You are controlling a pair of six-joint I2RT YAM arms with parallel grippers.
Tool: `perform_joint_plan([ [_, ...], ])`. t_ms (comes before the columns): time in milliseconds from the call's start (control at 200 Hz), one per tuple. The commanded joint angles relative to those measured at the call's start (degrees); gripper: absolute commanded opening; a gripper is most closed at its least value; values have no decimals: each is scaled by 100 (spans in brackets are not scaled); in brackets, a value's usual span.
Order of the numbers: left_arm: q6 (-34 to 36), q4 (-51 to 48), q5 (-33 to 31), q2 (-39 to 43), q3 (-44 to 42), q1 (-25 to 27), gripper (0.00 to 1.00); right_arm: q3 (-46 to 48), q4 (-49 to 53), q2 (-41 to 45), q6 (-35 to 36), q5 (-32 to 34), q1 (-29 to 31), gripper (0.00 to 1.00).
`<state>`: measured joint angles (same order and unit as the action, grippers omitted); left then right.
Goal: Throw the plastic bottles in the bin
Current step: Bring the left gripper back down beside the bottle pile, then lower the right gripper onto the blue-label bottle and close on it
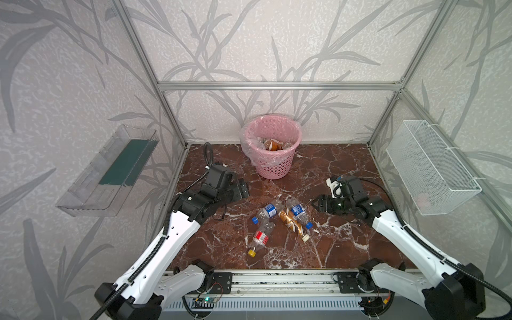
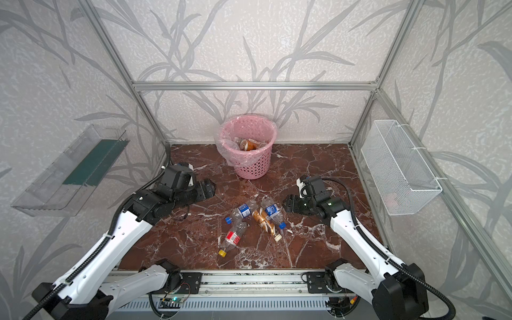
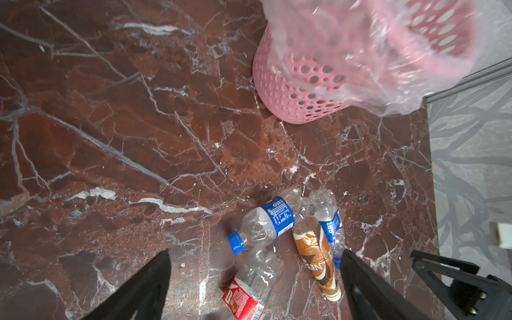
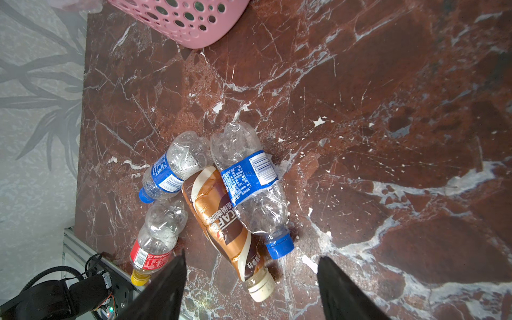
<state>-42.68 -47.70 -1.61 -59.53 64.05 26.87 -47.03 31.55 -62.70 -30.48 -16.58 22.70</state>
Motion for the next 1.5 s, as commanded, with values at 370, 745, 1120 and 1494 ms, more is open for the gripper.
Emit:
perform_joint_plan([
  [370,-385,505,286,475,-891,-31,93,231,-269,-253,86,-175,326,75],
  [745,-617,700,527,609,-1394,-32,93,304,-702,-921,309,39,705,77],
  [1120,-655,807,634,605,-1518,-41,93,-204,-654,-1939,732,237,902,82],
  [1494,-672,841,643,626,-1584,-37,93,-625,-745,-2554,871,537,918,84],
])
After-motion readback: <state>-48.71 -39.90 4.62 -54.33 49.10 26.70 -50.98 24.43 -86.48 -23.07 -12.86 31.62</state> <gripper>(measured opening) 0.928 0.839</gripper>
